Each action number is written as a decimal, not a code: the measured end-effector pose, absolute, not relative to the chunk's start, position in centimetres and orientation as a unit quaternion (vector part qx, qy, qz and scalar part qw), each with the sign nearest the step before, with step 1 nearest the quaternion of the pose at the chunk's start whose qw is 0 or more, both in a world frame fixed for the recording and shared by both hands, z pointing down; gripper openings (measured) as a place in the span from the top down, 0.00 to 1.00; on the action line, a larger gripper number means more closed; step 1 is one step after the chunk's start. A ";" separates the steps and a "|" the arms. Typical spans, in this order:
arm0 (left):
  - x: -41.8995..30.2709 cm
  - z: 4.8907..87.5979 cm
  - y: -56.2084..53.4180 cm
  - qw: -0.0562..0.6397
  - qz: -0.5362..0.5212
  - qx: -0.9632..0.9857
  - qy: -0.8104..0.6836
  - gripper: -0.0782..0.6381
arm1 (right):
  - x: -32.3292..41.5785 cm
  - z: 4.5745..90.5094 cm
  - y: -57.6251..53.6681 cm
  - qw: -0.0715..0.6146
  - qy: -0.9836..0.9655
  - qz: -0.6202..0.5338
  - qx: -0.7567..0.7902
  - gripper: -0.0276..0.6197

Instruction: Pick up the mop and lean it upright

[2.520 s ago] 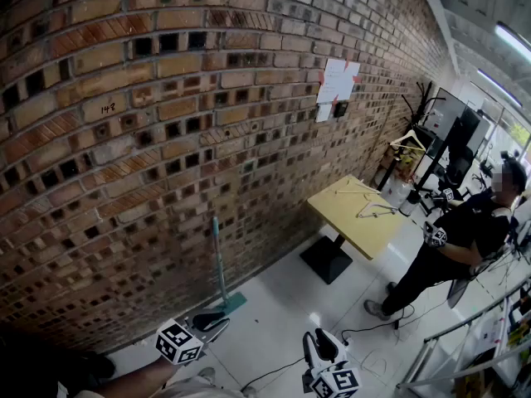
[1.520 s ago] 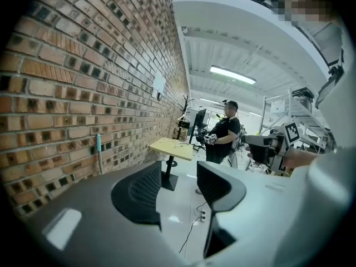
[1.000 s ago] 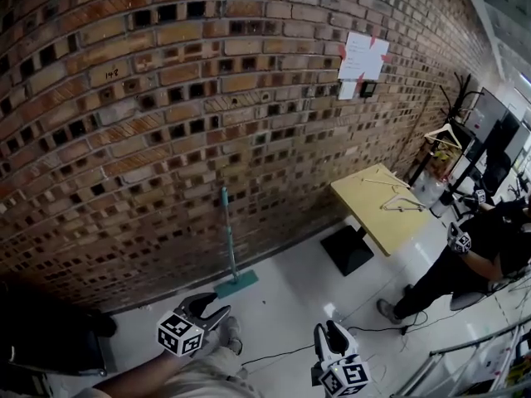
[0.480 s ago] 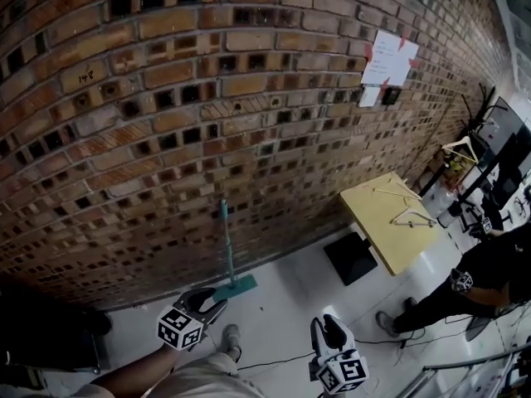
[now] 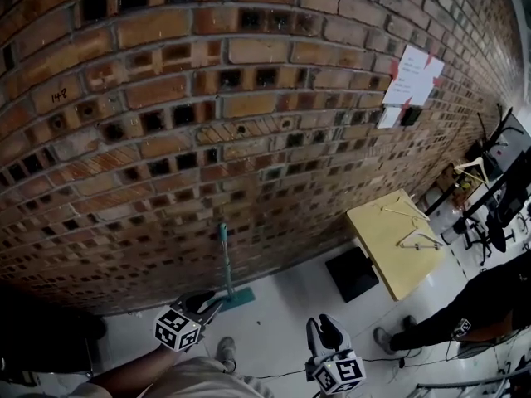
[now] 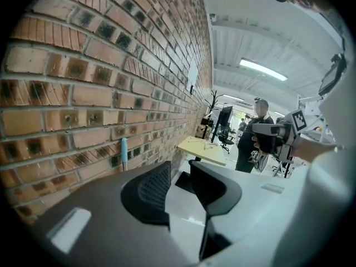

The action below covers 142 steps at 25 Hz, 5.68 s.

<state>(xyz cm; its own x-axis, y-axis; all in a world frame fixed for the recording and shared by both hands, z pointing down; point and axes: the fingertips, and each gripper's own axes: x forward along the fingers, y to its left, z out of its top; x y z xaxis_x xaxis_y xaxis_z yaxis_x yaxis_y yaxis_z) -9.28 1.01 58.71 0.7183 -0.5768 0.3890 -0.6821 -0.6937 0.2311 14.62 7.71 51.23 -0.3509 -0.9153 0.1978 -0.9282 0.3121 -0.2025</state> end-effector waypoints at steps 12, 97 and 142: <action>-10.6 60.5 -3.6 0.196 0.140 0.902 -0.357 0.69 | 12.1 51.8 1.1 0.041 -0.828 0.137 0.542 0.79; -9.6 88.5 -24.0 0.286 0.317 0.765 -0.482 0.68 | 10.1 62.7 -13.3 0.196 -0.880 0.196 0.385 0.79; -9.0 74.3 -13.3 0.228 0.274 0.800 -0.483 0.72 | 14.4 60.6 -11.4 0.151 -0.889 0.183 0.391 0.79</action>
